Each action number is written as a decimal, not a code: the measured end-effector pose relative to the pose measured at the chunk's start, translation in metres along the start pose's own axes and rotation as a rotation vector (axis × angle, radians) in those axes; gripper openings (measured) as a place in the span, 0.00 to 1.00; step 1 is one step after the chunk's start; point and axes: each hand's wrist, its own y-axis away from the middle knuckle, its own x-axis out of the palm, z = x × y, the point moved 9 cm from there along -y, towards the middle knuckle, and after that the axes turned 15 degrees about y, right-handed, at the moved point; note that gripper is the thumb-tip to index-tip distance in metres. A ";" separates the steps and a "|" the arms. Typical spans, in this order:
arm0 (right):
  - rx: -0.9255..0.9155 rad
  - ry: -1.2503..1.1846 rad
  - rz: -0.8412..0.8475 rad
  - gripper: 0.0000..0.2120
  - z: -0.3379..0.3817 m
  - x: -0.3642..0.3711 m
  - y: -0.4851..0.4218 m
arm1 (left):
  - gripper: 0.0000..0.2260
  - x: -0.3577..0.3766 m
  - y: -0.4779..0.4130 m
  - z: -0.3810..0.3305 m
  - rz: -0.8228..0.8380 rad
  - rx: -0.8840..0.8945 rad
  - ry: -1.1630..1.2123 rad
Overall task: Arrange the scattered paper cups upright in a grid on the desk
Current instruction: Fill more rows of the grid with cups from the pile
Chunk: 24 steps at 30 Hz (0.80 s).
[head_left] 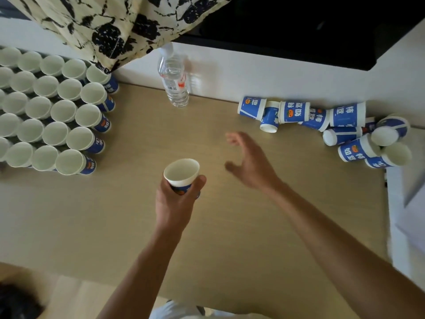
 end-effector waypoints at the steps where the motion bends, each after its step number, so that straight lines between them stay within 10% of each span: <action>1: 0.029 0.157 -0.041 0.30 -0.015 -0.003 -0.020 | 0.16 -0.004 0.001 0.002 -0.007 -0.006 -0.002; 9: 0.132 0.904 0.058 0.35 -0.078 0.005 -0.113 | 0.15 -0.021 0.023 0.015 0.029 -0.026 0.005; 20: -0.097 0.998 0.119 0.18 -0.046 0.036 -0.112 | 0.19 -0.027 0.033 0.024 0.051 -0.035 -0.010; 24: -0.154 0.972 0.131 0.30 -0.040 0.052 -0.106 | 0.15 -0.027 0.033 0.026 0.058 -0.036 -0.044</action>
